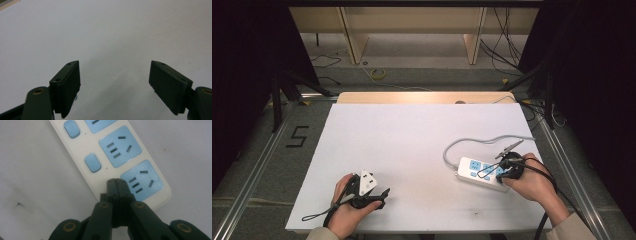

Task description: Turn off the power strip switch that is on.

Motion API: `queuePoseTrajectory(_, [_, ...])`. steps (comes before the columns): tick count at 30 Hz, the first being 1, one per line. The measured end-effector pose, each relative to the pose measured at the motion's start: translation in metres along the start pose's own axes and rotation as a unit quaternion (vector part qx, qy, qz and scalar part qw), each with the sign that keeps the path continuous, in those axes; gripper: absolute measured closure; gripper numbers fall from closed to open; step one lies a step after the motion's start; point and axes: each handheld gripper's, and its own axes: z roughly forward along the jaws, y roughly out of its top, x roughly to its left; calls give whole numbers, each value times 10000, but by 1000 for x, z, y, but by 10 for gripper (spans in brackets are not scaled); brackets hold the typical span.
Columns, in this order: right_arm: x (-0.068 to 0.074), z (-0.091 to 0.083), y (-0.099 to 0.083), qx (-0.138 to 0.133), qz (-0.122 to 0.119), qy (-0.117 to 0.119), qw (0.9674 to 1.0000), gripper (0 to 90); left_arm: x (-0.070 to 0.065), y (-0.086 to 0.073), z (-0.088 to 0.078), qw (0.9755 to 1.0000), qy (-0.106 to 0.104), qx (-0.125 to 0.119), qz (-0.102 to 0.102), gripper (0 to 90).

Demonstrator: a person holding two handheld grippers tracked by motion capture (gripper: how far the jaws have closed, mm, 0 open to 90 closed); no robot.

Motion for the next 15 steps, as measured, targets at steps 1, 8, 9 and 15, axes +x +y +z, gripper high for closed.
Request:
queuePoseTrajectory(1, [0,0,0,-3,3,5,10000,900,0,0,0,10000,-1,-1,2,251])
queuePoseTrajectory(8, [-1,-1,0,-29,-34,17,10000,900,1,0,0,10000,5,15,3,251])
queuePoseTrajectory(9, [-1,-1,0,-41,-30,30,10000,900,1,0,0,10000,2,9,-10,251])
queuePoseTrajectory(15, [0,-9,0,-259,-65,13,9996,900,1,0,0,10000,-9,15,-4,251])
